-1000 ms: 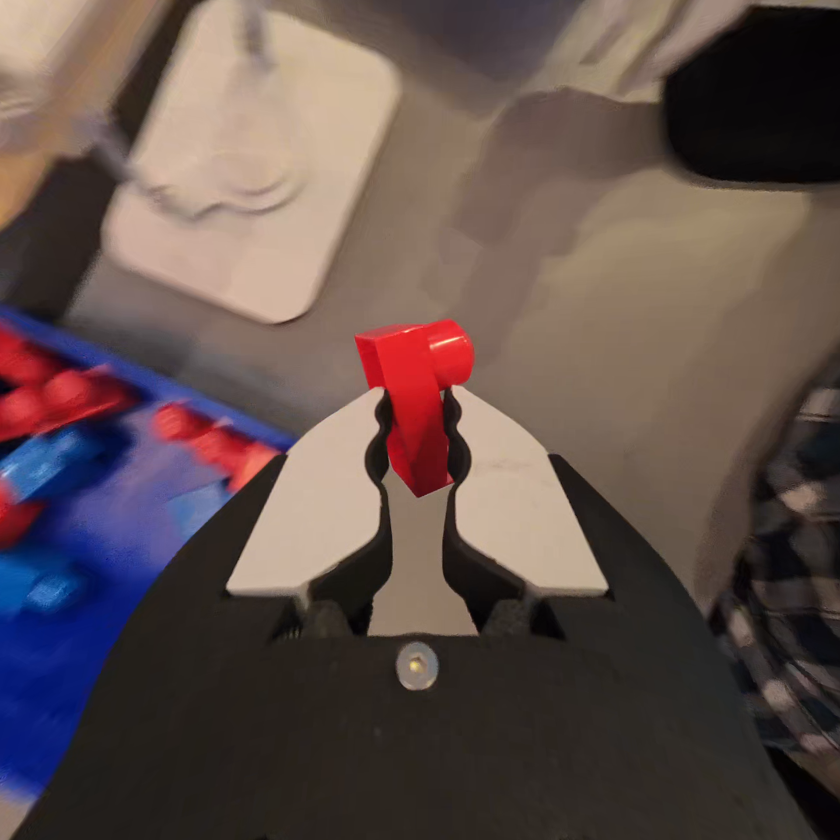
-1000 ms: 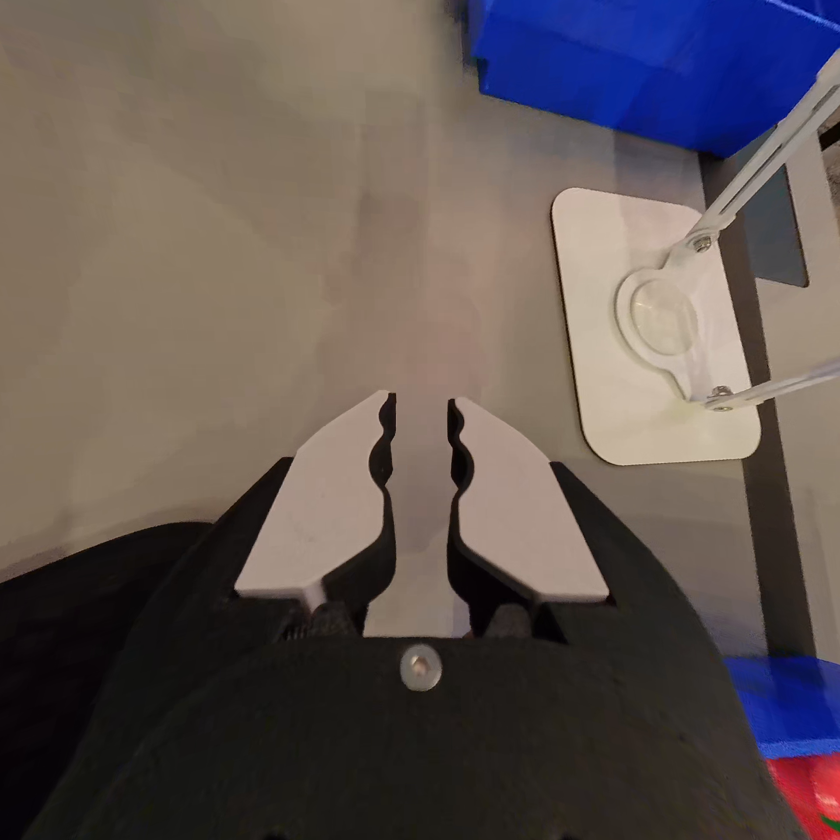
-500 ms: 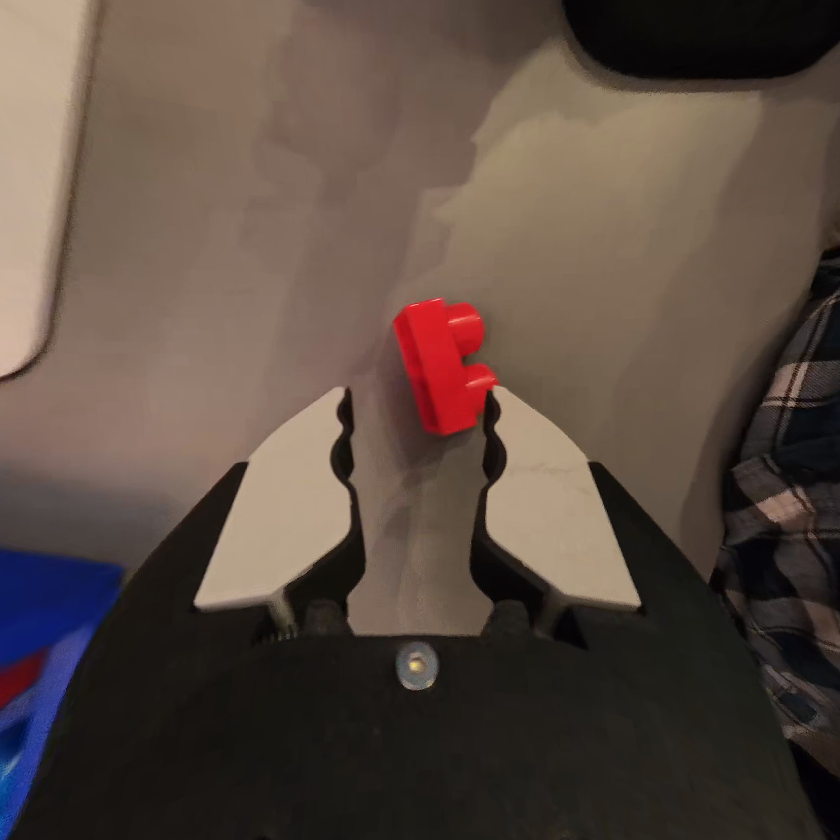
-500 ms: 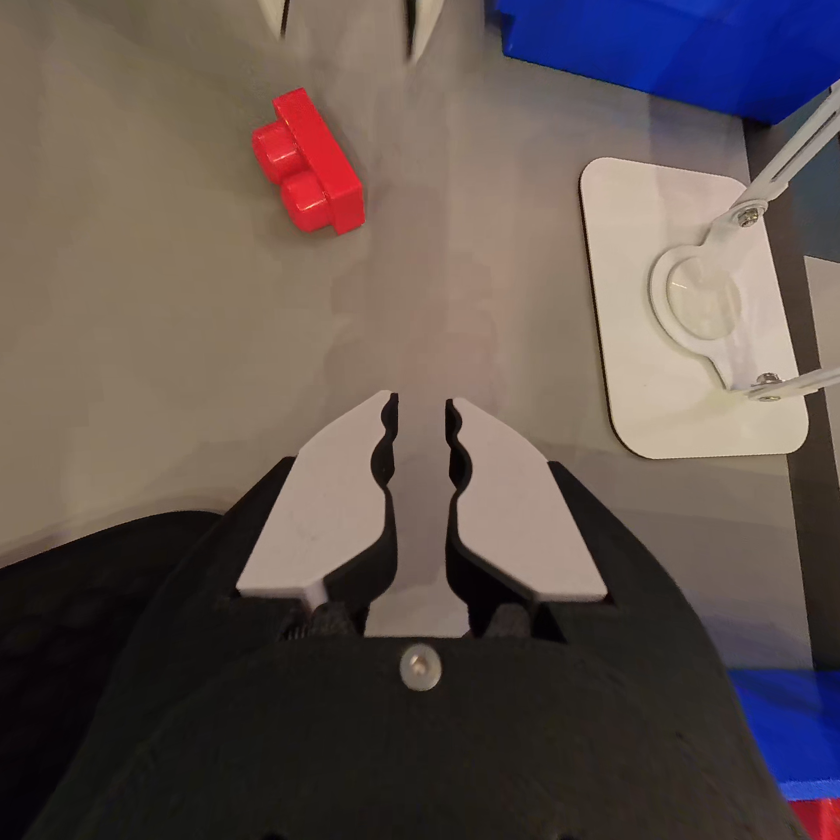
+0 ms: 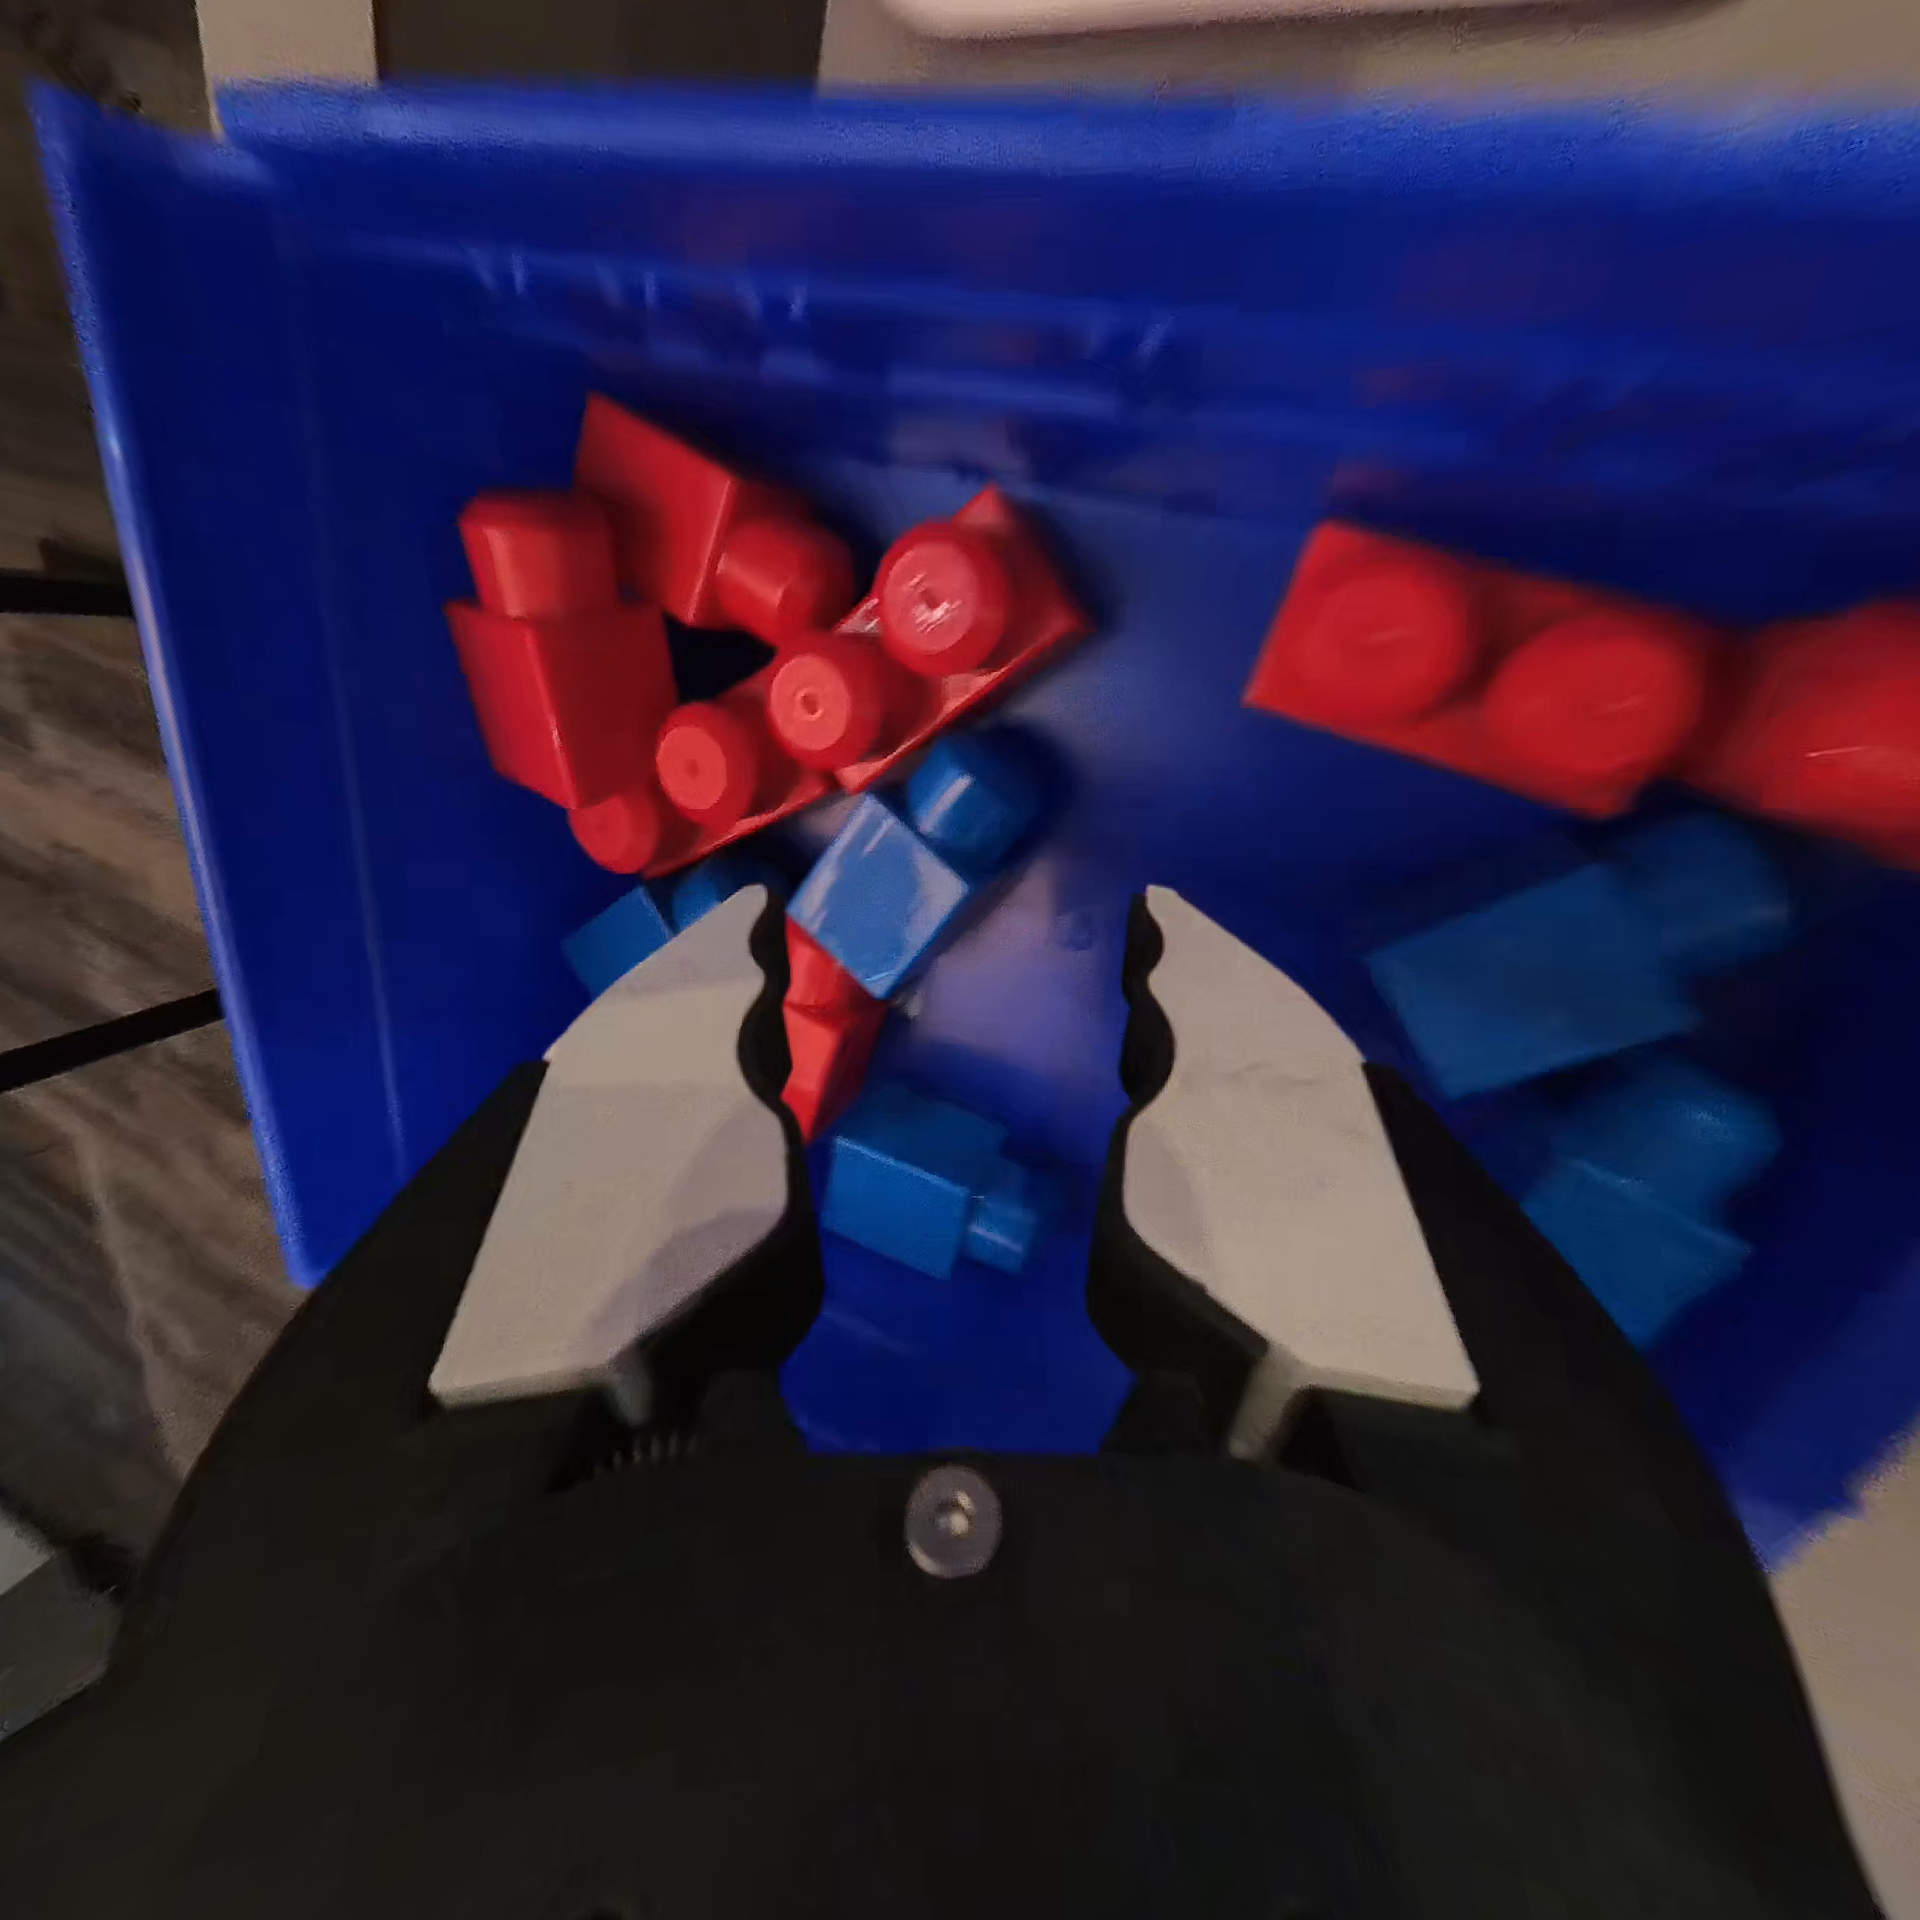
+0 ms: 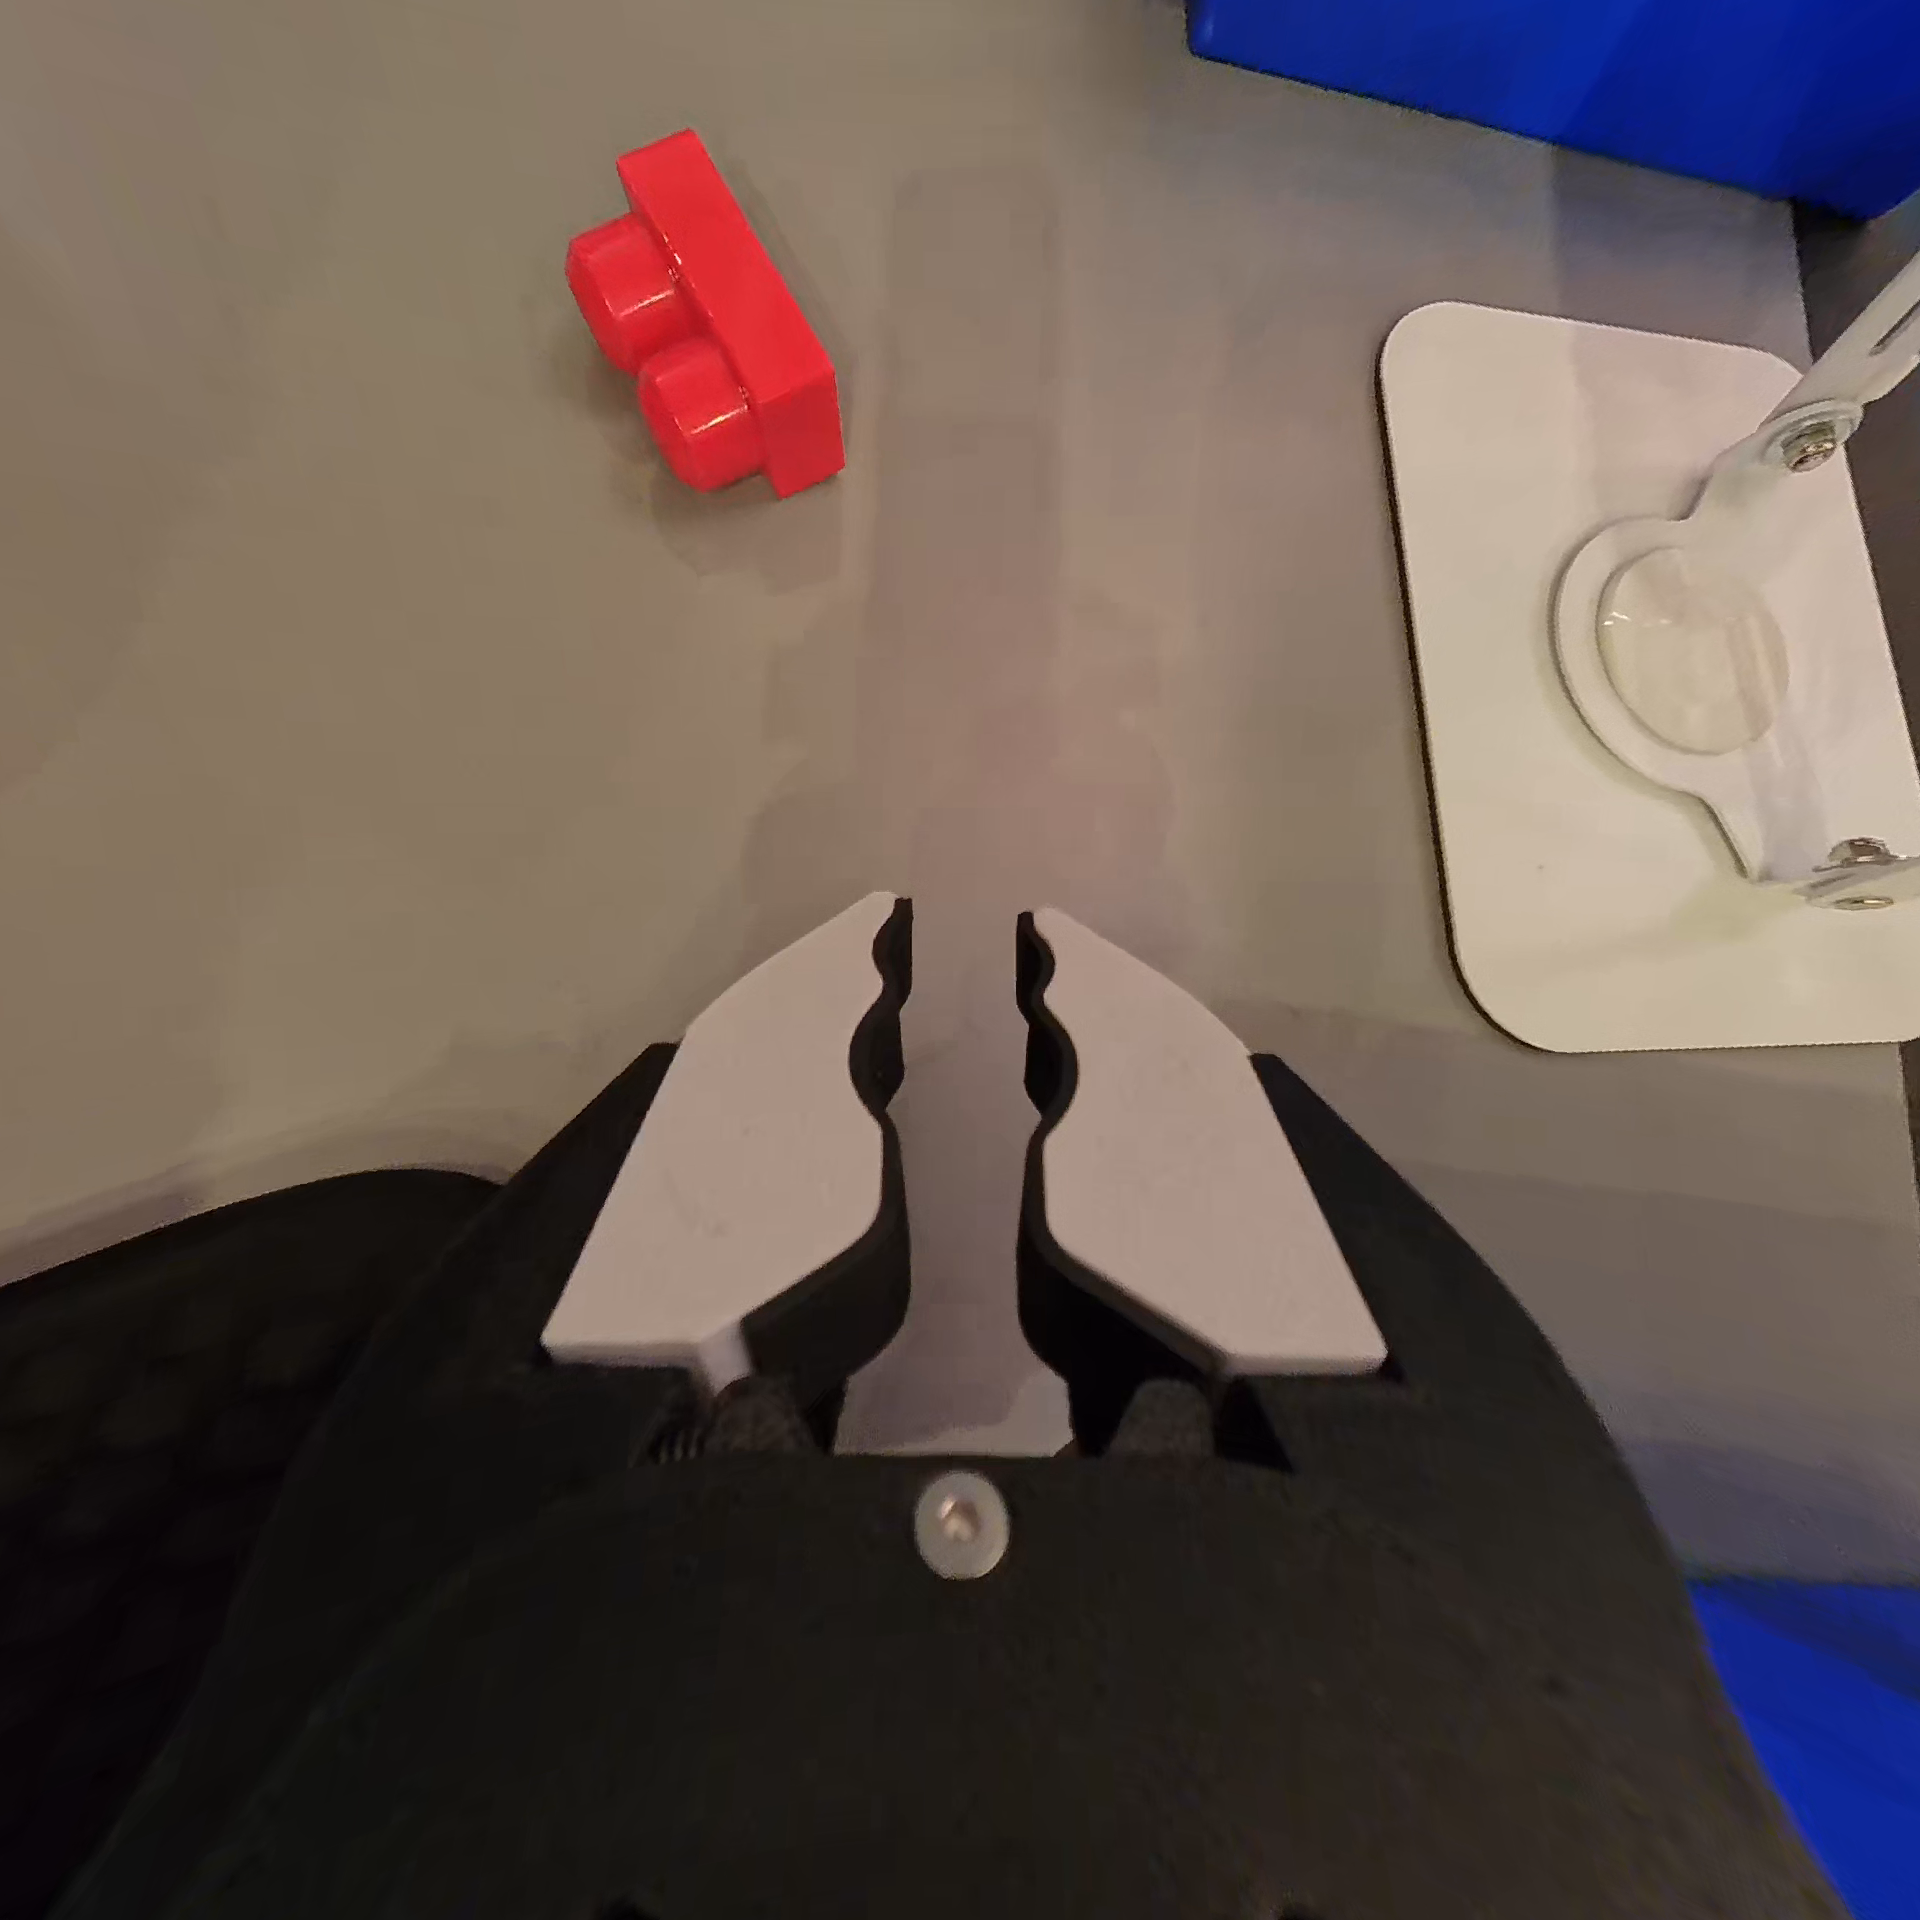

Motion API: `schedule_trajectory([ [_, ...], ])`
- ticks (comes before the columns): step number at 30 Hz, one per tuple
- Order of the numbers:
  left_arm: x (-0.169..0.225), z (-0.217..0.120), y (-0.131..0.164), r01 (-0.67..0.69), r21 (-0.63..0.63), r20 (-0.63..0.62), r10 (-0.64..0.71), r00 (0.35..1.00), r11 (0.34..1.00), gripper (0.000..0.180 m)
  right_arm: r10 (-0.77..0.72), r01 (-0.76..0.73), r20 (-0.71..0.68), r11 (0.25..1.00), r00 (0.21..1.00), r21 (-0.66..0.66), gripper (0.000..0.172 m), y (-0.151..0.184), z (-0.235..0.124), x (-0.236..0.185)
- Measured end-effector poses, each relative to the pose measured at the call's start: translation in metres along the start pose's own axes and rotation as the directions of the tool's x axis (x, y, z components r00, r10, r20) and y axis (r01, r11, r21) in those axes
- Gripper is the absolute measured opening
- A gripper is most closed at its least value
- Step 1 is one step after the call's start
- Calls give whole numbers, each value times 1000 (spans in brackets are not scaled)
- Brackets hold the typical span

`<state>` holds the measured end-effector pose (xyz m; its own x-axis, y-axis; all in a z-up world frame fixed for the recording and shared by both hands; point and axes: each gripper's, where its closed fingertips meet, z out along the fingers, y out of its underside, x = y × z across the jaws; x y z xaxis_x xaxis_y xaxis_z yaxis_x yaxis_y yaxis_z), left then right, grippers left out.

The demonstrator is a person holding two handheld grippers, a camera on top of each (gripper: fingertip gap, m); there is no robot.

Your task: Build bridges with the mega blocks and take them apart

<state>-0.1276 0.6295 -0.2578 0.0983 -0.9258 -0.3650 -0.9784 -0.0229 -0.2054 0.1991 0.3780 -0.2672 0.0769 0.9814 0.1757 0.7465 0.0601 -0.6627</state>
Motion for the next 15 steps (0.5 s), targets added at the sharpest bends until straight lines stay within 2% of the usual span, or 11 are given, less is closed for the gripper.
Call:
schedule_trajectory([
  [2,-2,14,4,-23,-19,-45,22,999,1000,58,1,-1,6,1000,1000,-1,19,2,2,0],
  [4,-5,28,15,-49,-96,-72,42,997,994,58,4,-4,19,1000,1000,3,19,2,3,-2],
  [6,-7,37,13,-50,-80,-89,43,995,995,59,3,-3,22,1000,1000,3,19,3,3,-2],
  [10,-11,50,25,-84,-173,-105,67,992,981,44,1,-1,25,1000,1000,4,19,3,3,-3],
  [15,-10,35,18,-45,-146,-73,34,997,988,42,-7,7,23,1000,1000,1,19,3,3,-4],
])
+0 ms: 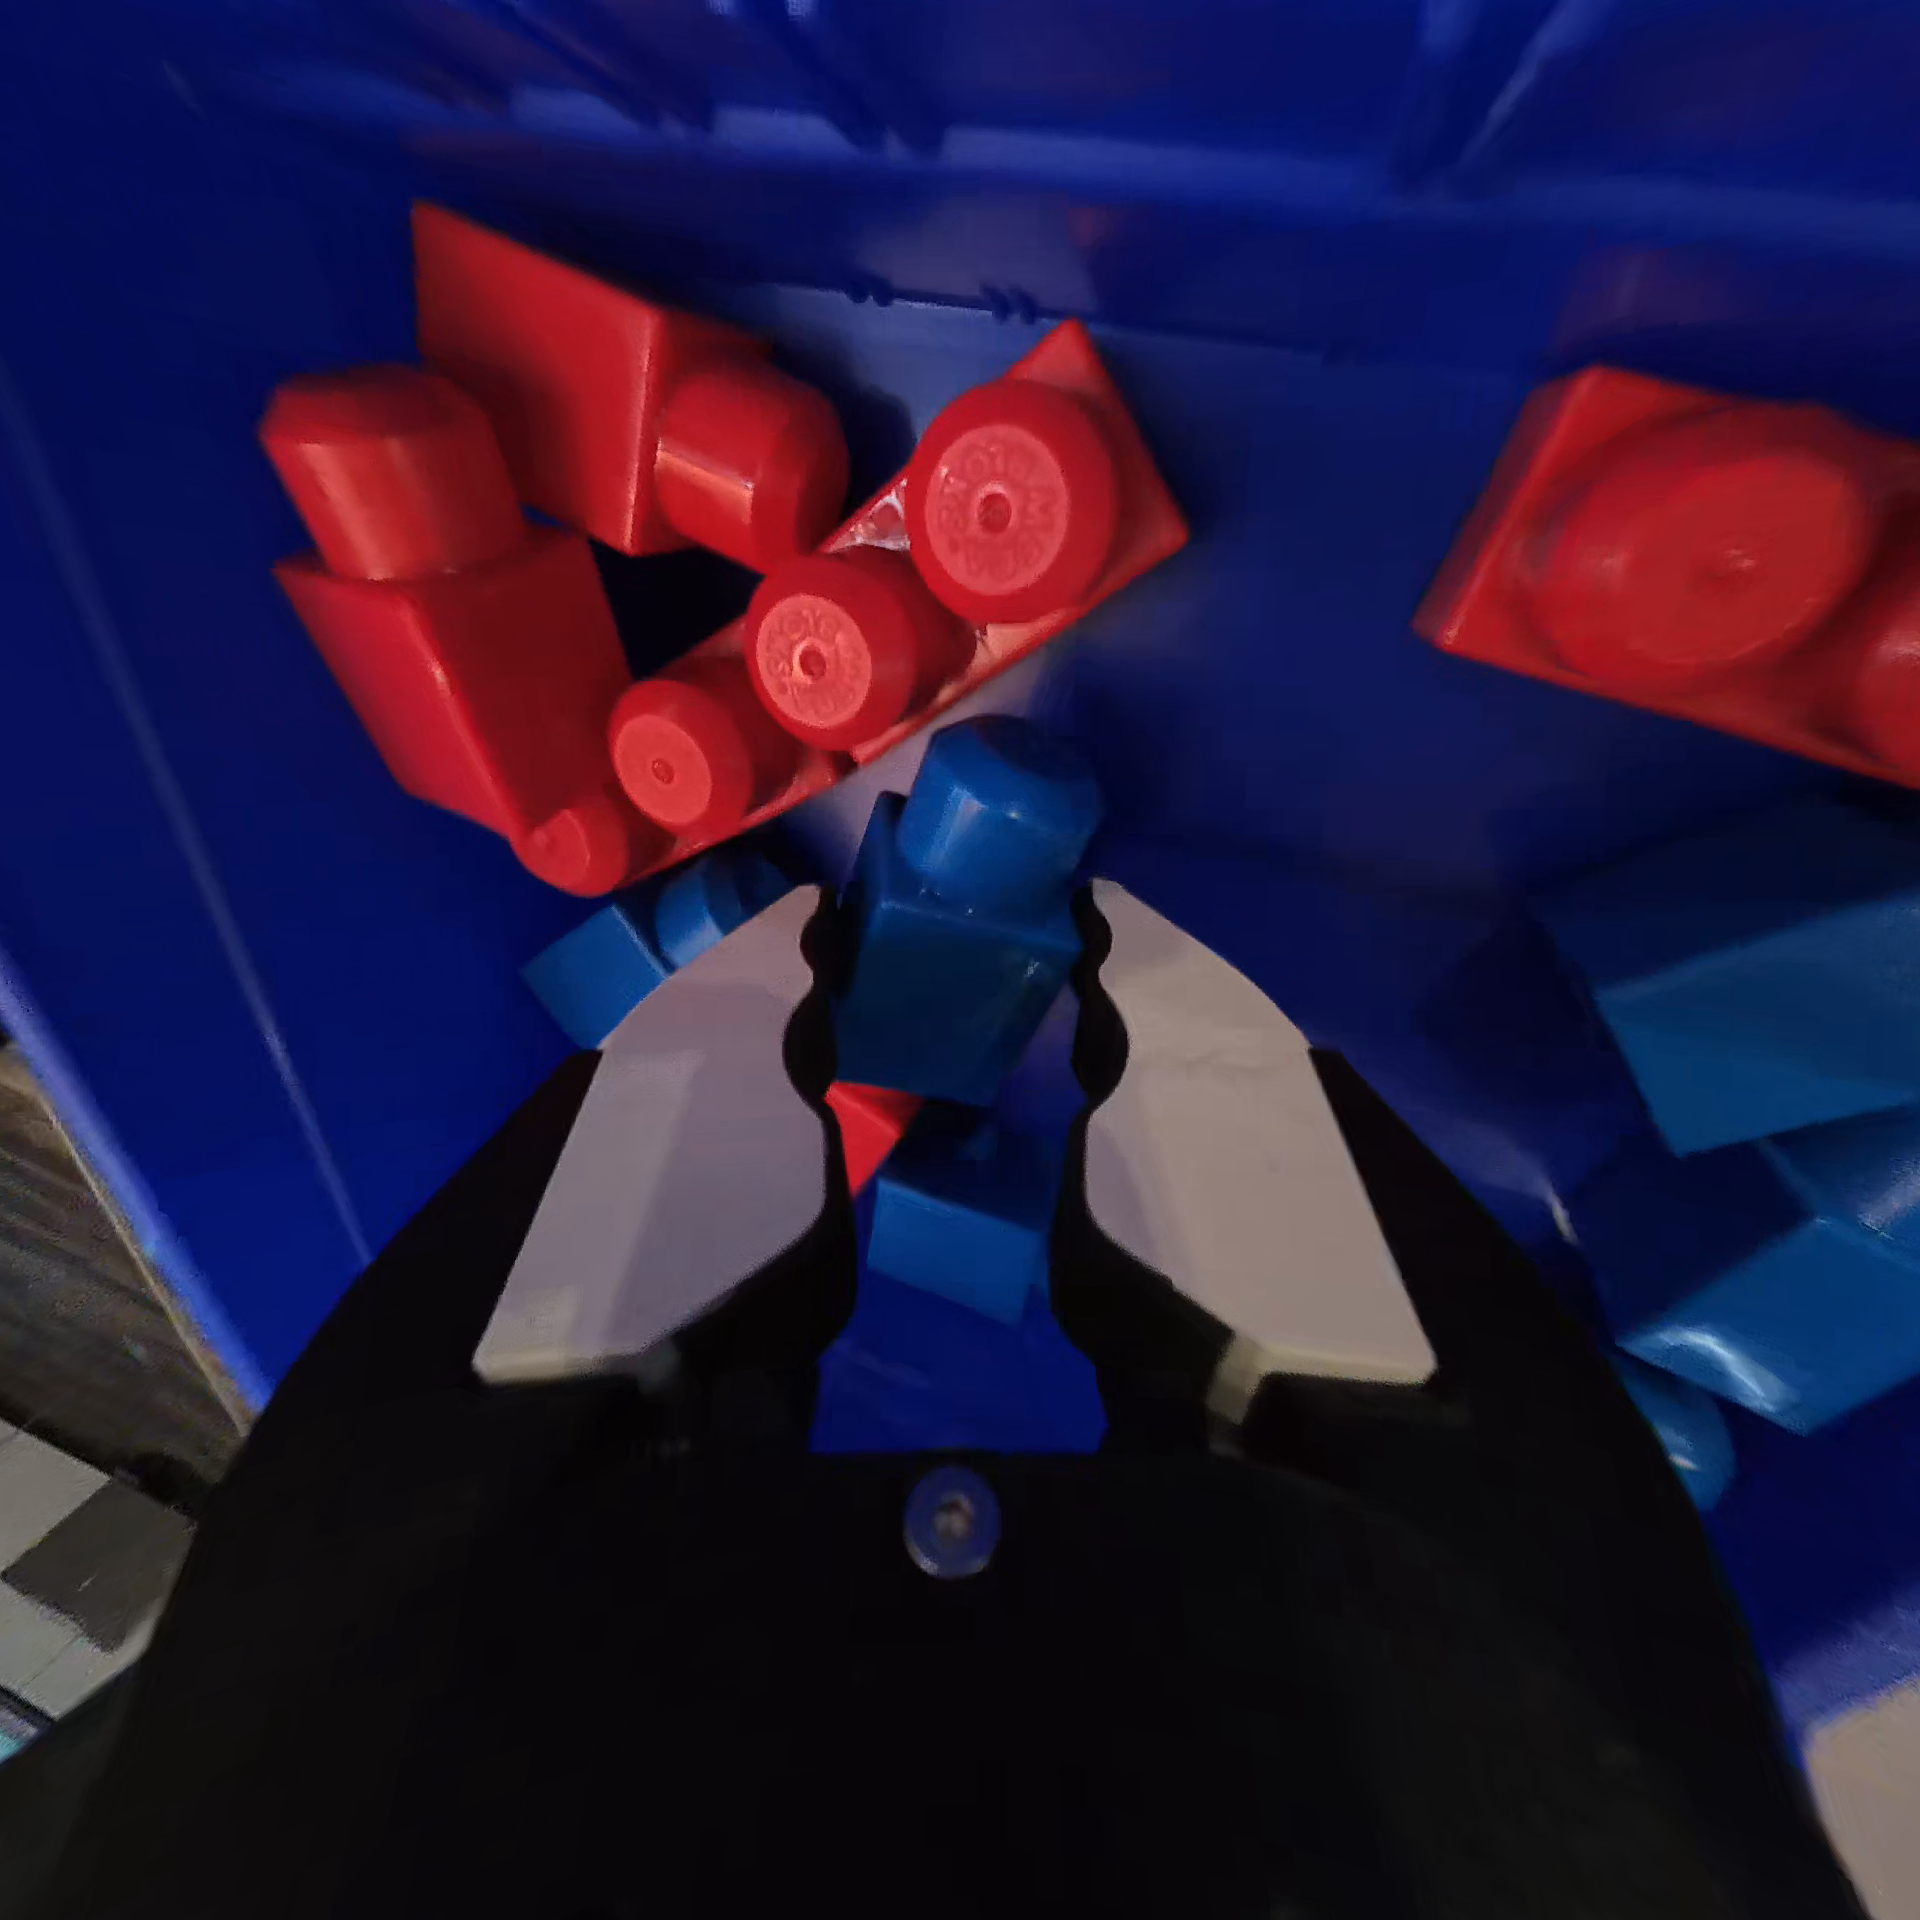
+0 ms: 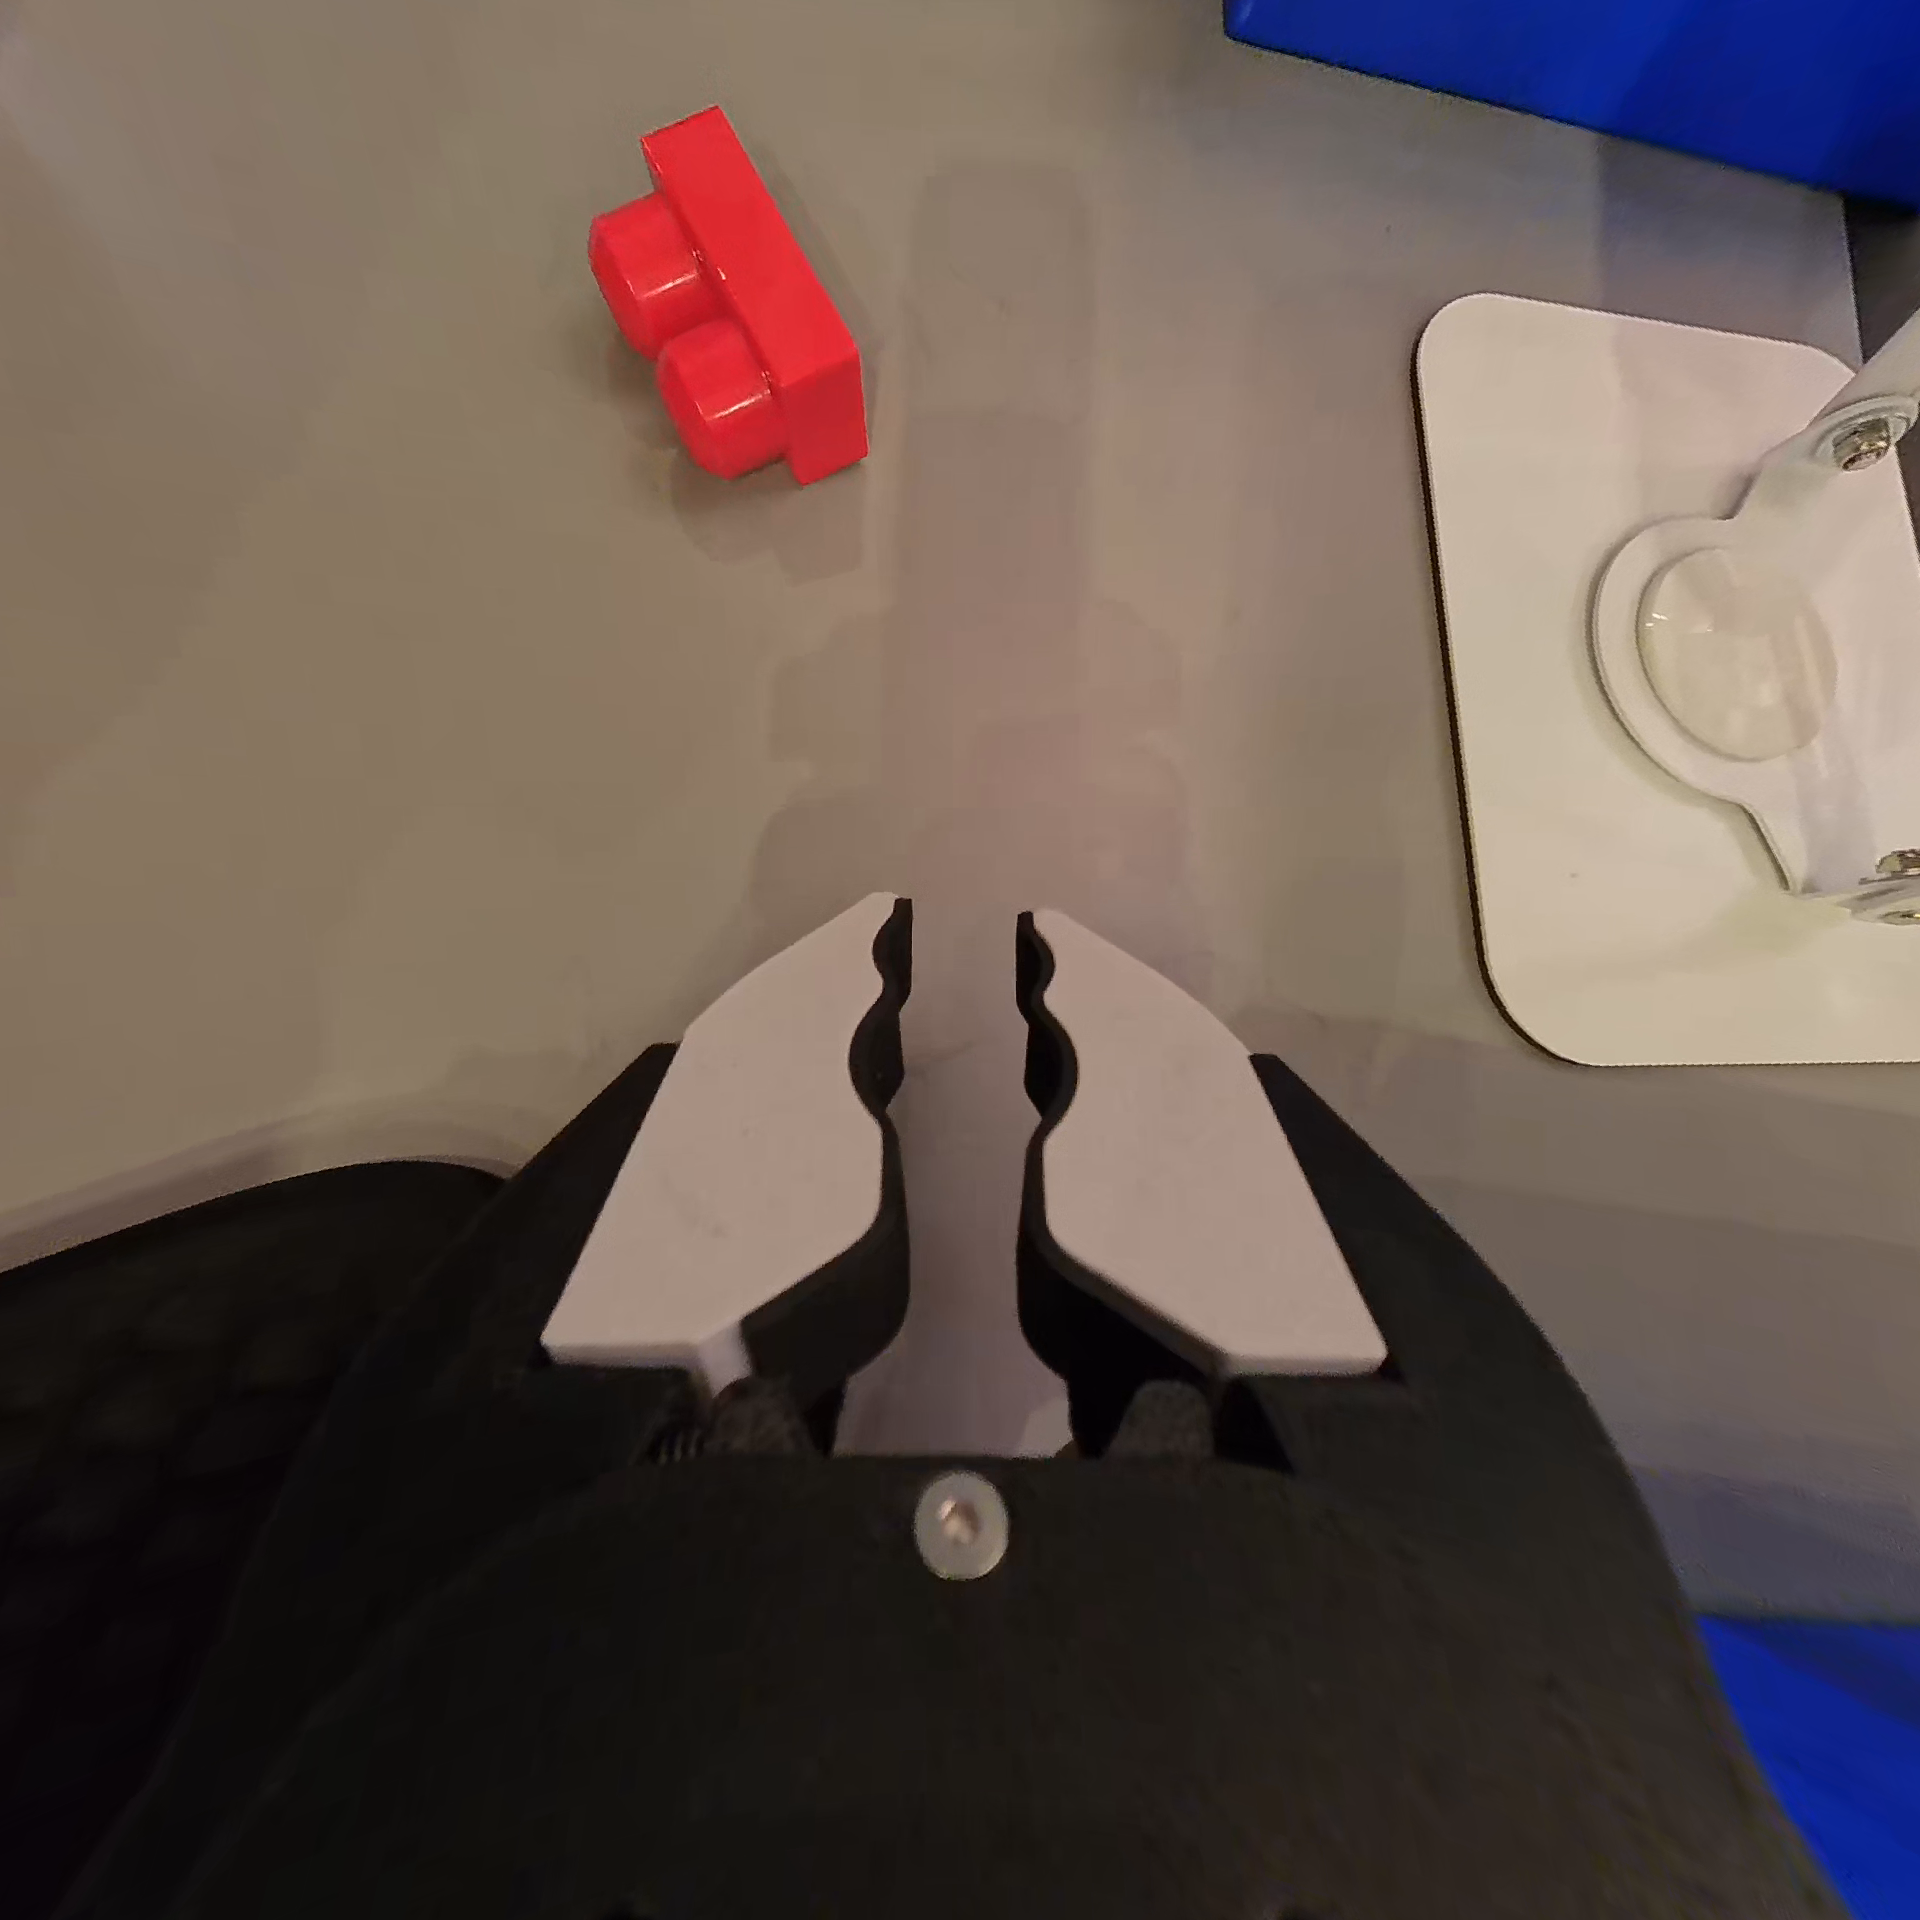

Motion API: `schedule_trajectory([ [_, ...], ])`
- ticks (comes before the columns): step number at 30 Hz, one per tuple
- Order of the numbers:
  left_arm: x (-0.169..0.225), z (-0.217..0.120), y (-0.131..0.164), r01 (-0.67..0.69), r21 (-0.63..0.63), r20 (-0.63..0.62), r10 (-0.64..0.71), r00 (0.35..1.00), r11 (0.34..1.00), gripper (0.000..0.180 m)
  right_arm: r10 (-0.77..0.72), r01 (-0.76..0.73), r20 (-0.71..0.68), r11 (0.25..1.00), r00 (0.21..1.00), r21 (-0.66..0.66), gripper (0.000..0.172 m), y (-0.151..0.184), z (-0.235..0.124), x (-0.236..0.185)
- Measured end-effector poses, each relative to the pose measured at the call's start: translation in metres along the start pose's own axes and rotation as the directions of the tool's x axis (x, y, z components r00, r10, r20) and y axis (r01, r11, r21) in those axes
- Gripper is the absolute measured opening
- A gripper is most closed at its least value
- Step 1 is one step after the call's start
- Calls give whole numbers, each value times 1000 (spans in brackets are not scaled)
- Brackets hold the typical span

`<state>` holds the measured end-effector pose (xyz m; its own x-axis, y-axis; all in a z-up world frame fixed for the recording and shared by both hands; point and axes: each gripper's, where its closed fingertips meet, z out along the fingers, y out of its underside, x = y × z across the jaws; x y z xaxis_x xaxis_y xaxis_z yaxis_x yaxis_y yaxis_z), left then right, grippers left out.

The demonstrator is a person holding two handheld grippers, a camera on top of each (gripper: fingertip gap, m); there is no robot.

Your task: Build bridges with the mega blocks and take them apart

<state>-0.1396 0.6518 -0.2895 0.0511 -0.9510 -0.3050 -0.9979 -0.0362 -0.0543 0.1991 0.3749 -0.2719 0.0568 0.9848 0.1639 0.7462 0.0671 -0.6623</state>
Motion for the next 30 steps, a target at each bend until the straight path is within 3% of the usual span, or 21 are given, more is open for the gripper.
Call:
schedule_trajectory([
  [5,38,-80,-10,86,77,29,-89,996,993,41,9,-9,4,1000,1000,10,19,0,0,0],
  [9,134,-145,-54,32,173,-24,-28,999,984,41,7,-7,9,1000,1000,7,19,0,2,-1],
  [13,234,-136,-103,-49,214,-108,74,991,976,41,-6,6,8,1000,1000,4,18,-2,2,-3],
  [14,245,-126,-108,-64,196,-96,84,992,979,41,-8,8,8,1000,1000,4,18,-2,2,-3],
  [17,286,-100,-126,-26,237,-241,85,967,971,41,-15,15,3,1000,1000,2,18,-4,0,-4],
  [21,301,-83,-139,-20,265,-294,100,951,964,40,-18,18,8,1000,1000,9,18,-6,-1,-6],
  [23,304,-80,-137,-12,246,-328,95,940,969,57,-17,17,11,1000,1000,5,18,-4,0,-6],
  [25,296,-89,-129,-2,261,-317,87,944,965,62,-16,16,10,1000,1000,7,18,-4,-1,-6],
  [27,271,-110,-116,29,284,-274,52,960,958,69,-13,12,9,1000,1000,19,18,-6,-2,-6],
  [30,185,-136,-73,43,257,-36,-35,999,966,65,-8,8,14,1000,1000,28,18,-7,-2,-6],
])
